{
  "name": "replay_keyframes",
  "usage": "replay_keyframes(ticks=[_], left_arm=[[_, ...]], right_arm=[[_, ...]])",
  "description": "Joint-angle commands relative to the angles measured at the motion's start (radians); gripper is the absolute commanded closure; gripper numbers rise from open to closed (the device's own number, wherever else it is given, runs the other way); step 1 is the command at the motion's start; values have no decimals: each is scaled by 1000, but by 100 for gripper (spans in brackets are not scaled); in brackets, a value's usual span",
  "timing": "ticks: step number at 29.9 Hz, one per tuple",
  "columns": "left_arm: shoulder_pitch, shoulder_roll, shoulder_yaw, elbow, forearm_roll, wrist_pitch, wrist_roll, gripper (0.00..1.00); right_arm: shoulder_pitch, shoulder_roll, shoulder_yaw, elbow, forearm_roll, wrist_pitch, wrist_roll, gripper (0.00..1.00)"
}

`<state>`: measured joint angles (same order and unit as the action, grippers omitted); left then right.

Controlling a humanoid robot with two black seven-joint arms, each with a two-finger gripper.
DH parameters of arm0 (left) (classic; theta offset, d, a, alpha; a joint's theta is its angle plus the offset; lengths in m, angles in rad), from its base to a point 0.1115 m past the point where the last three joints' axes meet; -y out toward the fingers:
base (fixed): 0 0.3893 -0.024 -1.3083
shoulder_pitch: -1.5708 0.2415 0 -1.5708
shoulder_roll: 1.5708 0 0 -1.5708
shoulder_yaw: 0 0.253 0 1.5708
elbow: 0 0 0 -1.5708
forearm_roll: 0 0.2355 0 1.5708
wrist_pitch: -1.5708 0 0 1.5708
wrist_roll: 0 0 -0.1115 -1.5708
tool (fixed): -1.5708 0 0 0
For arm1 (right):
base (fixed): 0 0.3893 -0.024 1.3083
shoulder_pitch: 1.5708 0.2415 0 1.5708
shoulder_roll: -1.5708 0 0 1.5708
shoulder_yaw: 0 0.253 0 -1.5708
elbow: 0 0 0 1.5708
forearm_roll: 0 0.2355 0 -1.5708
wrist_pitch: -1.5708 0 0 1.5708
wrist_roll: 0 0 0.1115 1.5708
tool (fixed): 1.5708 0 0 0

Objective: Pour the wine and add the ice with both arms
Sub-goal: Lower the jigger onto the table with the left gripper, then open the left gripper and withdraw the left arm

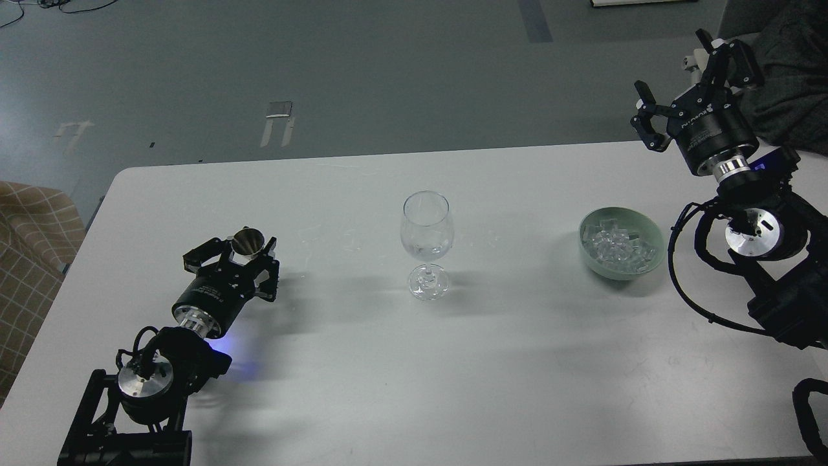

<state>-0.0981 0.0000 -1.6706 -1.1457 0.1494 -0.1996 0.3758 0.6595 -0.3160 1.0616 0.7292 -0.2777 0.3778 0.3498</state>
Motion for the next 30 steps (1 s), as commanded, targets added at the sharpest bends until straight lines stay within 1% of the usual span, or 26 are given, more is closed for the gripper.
replay_keyframes(ticks=[1, 6, 8, 10, 11, 20, 25, 28, 30], left_arm=[[-2, 0, 2, 0, 4, 0, 0, 45], [-9, 0, 2, 1, 6, 5, 0, 40], [-9, 0, 2, 0, 7, 6, 0, 32], [-9, 0, 3, 1, 7, 6, 0, 8], [-11, 0, 3, 0, 7, 6, 0, 4], [-6, 0, 2, 1, -2, 3, 5, 2], [11, 44, -3, 0, -10, -6, 12, 2], [31, 80, -27, -2, -16, -11, 28, 2], [52, 101, -40, -9, -33, -26, 49, 2]], right_arm=[[0, 0, 0, -1, 0, 0, 0, 0], [0, 0, -2, -1, 0, 0, 0, 0], [0, 0, -2, -1, 0, 0, 0, 0], [0, 0, -2, -1, 0, 0, 0, 0], [0, 2, 0, -1, 0, 1, 0, 0], [0, 2, -2, -1, 0, 0, 0, 0], [0, 2, 0, 1, 0, 0, 0, 0], [0, 2, 0, 1, 2, 1, 0, 0], [0, 2, 0, 1, 0, 1, 0, 0]])
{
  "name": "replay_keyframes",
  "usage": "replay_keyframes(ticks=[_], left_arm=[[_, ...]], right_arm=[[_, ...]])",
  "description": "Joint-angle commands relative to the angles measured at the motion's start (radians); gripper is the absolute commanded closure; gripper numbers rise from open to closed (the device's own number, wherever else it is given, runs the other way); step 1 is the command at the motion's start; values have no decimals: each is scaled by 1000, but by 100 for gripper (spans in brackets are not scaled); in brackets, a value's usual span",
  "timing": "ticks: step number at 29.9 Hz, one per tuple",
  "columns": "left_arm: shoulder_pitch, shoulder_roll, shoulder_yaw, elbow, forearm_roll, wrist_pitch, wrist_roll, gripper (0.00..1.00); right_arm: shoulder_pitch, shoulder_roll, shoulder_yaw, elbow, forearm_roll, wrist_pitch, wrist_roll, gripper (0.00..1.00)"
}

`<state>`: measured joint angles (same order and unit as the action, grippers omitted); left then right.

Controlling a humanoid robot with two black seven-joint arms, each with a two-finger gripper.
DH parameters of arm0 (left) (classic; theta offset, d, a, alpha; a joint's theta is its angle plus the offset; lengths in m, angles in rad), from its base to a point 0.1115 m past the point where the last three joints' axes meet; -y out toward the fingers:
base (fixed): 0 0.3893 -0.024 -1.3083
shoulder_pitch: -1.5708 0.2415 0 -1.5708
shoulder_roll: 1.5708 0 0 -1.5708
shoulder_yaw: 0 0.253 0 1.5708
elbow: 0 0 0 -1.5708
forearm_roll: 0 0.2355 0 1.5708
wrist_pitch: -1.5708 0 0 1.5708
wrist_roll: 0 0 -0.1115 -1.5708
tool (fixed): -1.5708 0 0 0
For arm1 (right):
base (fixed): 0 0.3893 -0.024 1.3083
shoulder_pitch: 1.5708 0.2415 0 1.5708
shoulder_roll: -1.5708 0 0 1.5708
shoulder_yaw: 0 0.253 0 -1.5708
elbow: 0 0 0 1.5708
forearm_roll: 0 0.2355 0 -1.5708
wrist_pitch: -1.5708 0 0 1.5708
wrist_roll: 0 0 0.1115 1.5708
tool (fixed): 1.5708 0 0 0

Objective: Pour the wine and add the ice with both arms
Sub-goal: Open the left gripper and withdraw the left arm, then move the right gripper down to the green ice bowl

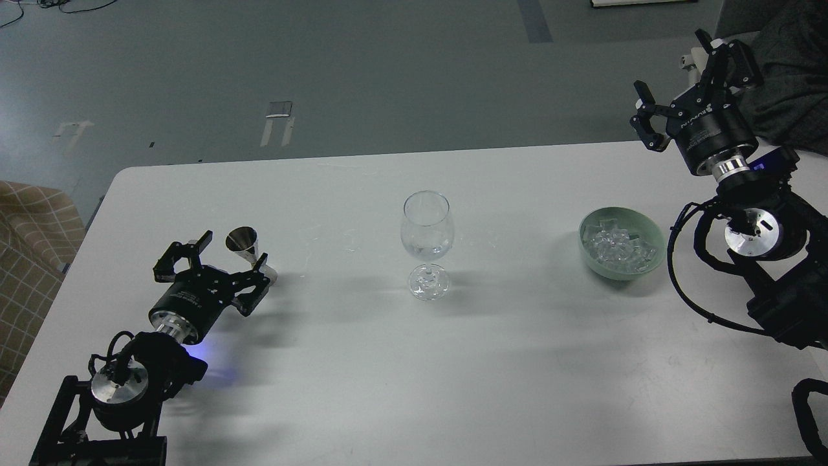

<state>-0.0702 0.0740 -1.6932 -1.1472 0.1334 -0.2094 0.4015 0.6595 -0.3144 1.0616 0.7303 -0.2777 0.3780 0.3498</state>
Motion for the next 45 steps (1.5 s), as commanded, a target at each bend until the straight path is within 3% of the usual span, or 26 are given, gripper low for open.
replay_keyframes(ticks=[1, 6, 12, 16, 21, 24, 26, 31, 35, 39, 43, 45], left_arm=[[24, 27, -17, -8, -17, -16, 23, 2], [96, 82, -25, -20, -20, -73, 68, 2], [151, 131, -37, -32, -24, -130, 69, 2], [141, 190, -80, -32, -25, -156, 68, 2], [58, 372, -79, -12, 29, -275, 48, 2], [-42, 443, -79, 38, 119, -279, -10, 2], [-132, 478, -77, 70, 228, -279, -87, 2], [-262, 487, -68, 77, 403, -279, -211, 2], [-358, 472, -30, 77, 468, -279, -257, 2], [-470, 471, 68, 77, 476, -279, -285, 2], [-511, 471, 109, 77, 476, -279, -290, 2], [-536, 466, 136, 90, 477, -279, -312, 2]], right_arm=[[0, 0, 0, 0, 0, 1, 0, 0], [0, -3, 0, 0, 0, 1, 0, 0], [0, -5, 0, 1, 2, 1, 0, 0], [-1, -5, 0, 4, 2, 1, 0, 0], [-11, -31, -6, 34, -11, 1, -6, 0], [-11, -66, -37, 64, -93, -1, -6, 0], [-12, -112, -61, 112, -184, -7, -6, 0], [-23, -224, -109, 216, -331, -45, -6, 0], [-43, -314, -155, 293, -460, -92, -5, 0], [-110, -420, -209, 392, -789, -206, 2, 0], [-172, -440, -216, 423, -1036, -298, 2, 0], [-216, -440, -218, 419, -1261, -382, 3, 0]])
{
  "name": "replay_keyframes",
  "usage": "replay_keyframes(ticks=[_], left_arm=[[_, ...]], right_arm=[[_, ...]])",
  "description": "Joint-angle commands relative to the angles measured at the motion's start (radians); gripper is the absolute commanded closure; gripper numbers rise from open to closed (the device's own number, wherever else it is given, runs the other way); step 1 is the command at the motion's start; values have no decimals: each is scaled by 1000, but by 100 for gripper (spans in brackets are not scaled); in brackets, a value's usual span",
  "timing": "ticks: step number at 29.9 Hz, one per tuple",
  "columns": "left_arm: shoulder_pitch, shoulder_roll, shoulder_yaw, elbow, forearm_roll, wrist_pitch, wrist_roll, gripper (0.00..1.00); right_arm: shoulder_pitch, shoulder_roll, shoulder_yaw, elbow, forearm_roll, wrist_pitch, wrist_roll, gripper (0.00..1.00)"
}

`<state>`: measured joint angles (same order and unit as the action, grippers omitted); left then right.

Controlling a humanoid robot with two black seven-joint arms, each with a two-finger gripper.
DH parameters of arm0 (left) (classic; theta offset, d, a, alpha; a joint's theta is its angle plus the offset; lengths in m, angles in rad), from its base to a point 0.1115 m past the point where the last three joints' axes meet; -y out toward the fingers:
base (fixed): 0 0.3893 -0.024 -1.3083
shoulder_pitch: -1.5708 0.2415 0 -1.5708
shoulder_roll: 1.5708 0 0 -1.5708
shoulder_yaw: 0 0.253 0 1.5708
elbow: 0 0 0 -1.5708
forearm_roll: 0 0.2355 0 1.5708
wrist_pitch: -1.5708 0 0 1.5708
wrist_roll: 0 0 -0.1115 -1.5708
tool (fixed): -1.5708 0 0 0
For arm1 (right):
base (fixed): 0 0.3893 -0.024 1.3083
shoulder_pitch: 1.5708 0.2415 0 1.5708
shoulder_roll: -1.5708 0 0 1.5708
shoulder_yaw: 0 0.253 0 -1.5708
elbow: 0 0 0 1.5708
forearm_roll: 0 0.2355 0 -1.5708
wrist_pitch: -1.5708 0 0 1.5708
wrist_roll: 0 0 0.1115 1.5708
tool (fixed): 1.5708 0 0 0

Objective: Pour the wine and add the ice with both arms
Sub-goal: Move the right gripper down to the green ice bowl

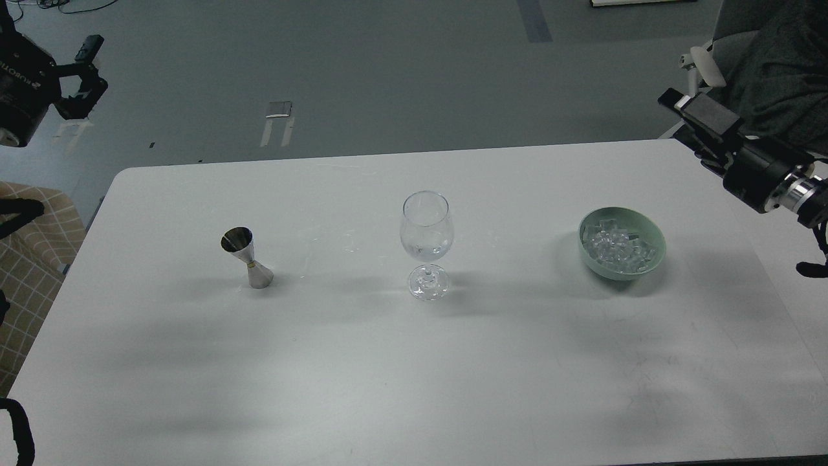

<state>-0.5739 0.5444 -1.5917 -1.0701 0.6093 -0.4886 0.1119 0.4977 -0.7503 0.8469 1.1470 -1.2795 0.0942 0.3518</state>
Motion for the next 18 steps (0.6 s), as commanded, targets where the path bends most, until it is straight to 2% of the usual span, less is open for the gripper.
replay_keyframes(ticks=[1, 2, 6, 15, 16, 17, 18], left_arm=[[-37, -7, 42, 19, 1, 0, -29, 2], [-47, -14, 59, 27, 1, 0, -43, 2], [-53, -27, 82, 30, 1, 0, -49, 2], [-53, -43, 85, 29, 1, 0, -49, 2], [-53, -43, 84, 29, 1, 0, -49, 2], [-53, -43, 84, 29, 1, 0, -49, 2], [-53, -43, 84, 29, 0, 0, -48, 2]], right_arm=[[-63, -4, -3, -1, -317, -117, 1, 0], [-79, -3, -5, -4, -413, -148, 4, 0], [-117, 5, -5, -4, -563, -177, 9, 0], [-123, 57, -31, -61, -687, -177, 9, 2], [-120, 65, -38, -69, -687, -177, 9, 4], [-110, 78, -58, -82, -686, -179, 9, 15], [-105, 86, -69, -89, -687, -180, 9, 20]])
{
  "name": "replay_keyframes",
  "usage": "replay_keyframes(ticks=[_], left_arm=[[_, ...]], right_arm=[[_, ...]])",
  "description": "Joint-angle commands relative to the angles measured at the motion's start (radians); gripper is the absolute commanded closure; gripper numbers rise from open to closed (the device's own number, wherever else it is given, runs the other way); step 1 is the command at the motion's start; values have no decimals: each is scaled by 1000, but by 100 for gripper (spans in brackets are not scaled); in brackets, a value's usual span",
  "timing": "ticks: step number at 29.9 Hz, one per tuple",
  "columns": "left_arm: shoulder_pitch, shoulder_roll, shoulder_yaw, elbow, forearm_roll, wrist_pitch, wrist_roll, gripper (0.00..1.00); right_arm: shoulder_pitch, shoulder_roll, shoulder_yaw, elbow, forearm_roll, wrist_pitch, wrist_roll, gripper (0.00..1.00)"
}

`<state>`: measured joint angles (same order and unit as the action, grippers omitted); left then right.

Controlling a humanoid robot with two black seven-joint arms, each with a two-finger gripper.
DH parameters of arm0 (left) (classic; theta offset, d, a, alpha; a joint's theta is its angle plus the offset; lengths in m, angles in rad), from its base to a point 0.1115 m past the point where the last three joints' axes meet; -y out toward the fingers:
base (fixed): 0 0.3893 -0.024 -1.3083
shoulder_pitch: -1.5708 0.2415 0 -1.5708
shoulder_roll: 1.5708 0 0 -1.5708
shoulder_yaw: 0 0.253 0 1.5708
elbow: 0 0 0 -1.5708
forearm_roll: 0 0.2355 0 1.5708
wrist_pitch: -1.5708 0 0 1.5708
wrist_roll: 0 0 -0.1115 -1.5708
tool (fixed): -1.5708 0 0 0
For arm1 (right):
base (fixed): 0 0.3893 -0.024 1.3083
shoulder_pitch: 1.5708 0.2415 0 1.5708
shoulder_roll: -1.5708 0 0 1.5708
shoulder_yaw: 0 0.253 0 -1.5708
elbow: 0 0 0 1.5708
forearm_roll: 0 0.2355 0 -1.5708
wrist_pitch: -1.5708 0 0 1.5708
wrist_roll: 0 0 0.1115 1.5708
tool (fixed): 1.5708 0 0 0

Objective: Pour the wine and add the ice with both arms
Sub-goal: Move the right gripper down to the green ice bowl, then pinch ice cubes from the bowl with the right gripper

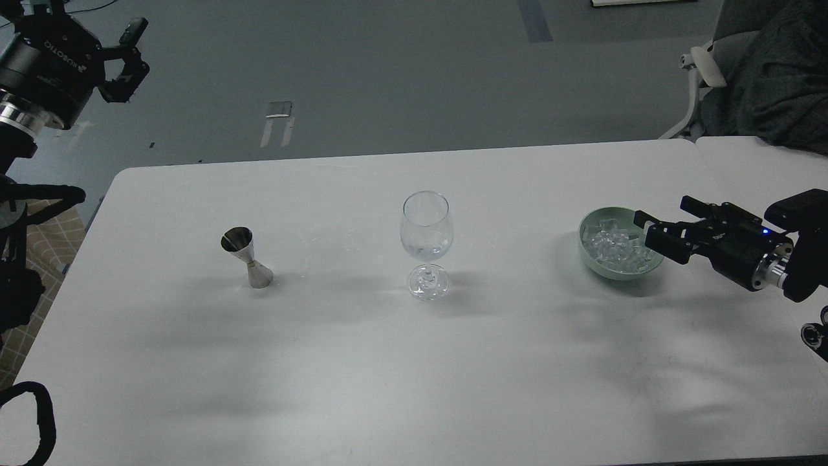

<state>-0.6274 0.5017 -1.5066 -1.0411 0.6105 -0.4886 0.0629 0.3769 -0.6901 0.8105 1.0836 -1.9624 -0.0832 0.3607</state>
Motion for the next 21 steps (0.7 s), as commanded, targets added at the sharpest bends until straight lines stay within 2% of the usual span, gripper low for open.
replay_keyframes(ticks=[1, 3, 10, 21], left_arm=[[0, 0, -1, -2, 0, 0, 0, 2], [3, -2, 0, -8, -2, 0, 2, 2], [6, 0, 0, -13, -2, 0, 0, 2], [8, -2, 0, -14, -2, 0, 2, 2]], right_arm=[[23, 41, -53, -36, -4, -9, 0, 29], [34, 78, -68, -63, -3, -27, 0, 34], [82, 126, -96, -131, -4, -27, -2, 35], [112, 127, -157, -146, -3, -13, -3, 34]])
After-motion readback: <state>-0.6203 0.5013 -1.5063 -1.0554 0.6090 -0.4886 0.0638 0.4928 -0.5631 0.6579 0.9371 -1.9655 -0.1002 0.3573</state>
